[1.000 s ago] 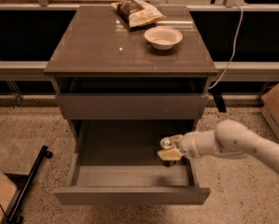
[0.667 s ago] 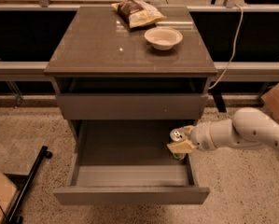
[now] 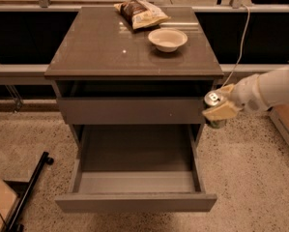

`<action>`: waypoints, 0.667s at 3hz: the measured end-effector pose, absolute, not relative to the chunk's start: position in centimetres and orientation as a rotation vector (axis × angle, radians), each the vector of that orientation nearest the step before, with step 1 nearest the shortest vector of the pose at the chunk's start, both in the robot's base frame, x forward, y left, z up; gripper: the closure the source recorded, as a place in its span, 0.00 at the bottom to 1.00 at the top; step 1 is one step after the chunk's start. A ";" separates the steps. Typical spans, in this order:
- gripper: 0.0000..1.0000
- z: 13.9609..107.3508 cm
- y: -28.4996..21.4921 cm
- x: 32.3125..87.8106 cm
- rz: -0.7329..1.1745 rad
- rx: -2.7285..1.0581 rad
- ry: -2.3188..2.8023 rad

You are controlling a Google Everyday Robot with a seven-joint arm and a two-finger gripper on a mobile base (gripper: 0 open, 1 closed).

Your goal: Pick green can from middle drawer and place on counter

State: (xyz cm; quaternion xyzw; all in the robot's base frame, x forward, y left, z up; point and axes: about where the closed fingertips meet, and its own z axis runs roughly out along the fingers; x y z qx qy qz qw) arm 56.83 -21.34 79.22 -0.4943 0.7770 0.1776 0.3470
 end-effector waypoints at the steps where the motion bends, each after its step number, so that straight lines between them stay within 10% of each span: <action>1: 1.00 88.3 -22.9 59.9 0.245 -1.353 1.990; 2: 1.00 92.5 -23.2 61.6 0.174 -1.349 1.936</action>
Offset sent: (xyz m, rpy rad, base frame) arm 0.0291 -0.0150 0.0876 -0.1355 -0.1037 -0.0069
